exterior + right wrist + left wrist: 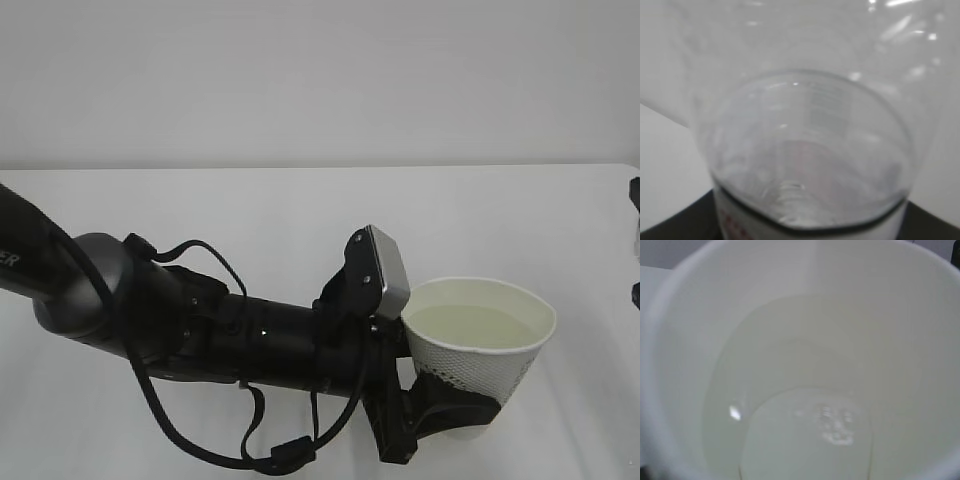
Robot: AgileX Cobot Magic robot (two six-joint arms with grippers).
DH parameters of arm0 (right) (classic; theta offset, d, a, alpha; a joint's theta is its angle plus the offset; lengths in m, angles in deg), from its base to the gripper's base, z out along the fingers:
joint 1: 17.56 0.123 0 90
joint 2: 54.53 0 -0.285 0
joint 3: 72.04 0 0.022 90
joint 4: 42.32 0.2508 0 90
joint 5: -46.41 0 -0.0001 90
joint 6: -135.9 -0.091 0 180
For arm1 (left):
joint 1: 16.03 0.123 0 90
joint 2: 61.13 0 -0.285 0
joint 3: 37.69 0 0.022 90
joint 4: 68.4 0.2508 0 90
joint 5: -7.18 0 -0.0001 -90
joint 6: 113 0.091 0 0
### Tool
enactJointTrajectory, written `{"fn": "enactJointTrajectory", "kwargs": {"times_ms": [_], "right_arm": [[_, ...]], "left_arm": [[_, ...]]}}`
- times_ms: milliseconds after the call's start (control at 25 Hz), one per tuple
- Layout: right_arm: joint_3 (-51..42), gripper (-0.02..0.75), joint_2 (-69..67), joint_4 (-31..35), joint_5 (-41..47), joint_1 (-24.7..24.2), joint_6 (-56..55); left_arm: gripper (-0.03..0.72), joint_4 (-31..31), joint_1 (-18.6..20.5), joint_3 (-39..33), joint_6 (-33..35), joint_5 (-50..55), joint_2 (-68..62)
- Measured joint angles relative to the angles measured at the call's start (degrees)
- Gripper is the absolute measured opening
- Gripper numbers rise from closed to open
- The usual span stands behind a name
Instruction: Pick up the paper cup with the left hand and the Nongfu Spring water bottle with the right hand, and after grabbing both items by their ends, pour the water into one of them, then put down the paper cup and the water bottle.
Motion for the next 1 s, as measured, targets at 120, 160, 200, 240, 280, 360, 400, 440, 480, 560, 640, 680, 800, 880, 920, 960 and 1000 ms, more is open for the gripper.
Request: {"fn": "enactJointTrajectory", "kwargs": {"times_ms": [120,160,200,240,280,360,400,440,480,560,640,680,800,880,920,960,1000], "right_arm": [[0.0,0.389,0.0,0.0,0.0,0.0,-5.3],[0.0,0.389,0.0,0.0,0.0,0.0,-7.2],[0.0,0.389,0.0,0.0,0.0,0.0,-9.2],[0.0,0.389,0.0,0.0,0.0,0.0,-11.4],[0.0,0.389,0.0,0.0,0.0,0.0,-13.5],[0.0,0.389,0.0,0.0,0.0,0.0,-16.6],[0.0,0.389,0.0,0.0,0.0,0.0,-17.8],[0.0,0.389,0.0,0.0,0.0,0.0,-18.7],[0.0,0.389,0.0,0.0,0.0,0.0,-19.1],[0.0,0.389,0.0,0.0,0.0,0.0,-20.1],[0.0,0.389,0.0,0.0,0.1,0.0,-21.2],[0.0,0.389,0.0,0.0,0.3,0.0,-21.8],[0.0,0.389,0.0,0.0,1.5,0.0,-22.6],[0.0,0.389,0.0,0.0,2.0,0.0,-22.6],[0.0,0.389,0.0,0.0,2.1,0.0,-22.7],[0.0,0.389,0.0,0.0,2.1,0.0,-22.7],[0.0,0.389,0.0,0.0,2.2,0.0,-22.8]], "left_arm": [[0.482,0.0,0.0,0.0,0.0,0.0,0.0],[0.482,0.0,0.0,0.0,0.0,0.0,0.0],[0.482,0.0,0.0,0.0,0.0,0.0,0.0],[0.482,0.0,0.0,0.0,0.0,0.0,0.0],[0.482,0.0,0.0,0.0,0.0,0.0,0.0],[0.482,0.0,0.0,0.0,0.0,0.0,0.0],[0.482,-0.1,0.0,0.0,0.0,0.0,0.0],[0.482,-0.1,0.0,0.0,0.0,0.0,0.0],[0.482,-0.1,0.0,0.0,0.0,0.0,0.0],[0.482,-0.2,0.0,0.0,0.0,0.0,0.0],[0.482,-0.2,0.0,0.0,0.0,0.0,0.0],[0.482,-0.3,0.0,0.0,0.0,0.0,0.0],[0.482,-0.7,0.0,0.0,0.0,0.0,0.0],[0.482,-1.2,0.0,0.0,0.0,0.0,0.0],[0.482,-1.6,0.0,0.0,0.0,0.0,0.0],[0.482,-1.9,0.0,0.0,0.0,0.0,0.0],[0.482,-2.4,0.0,0.0,0.0,0.0,0.0]]}}
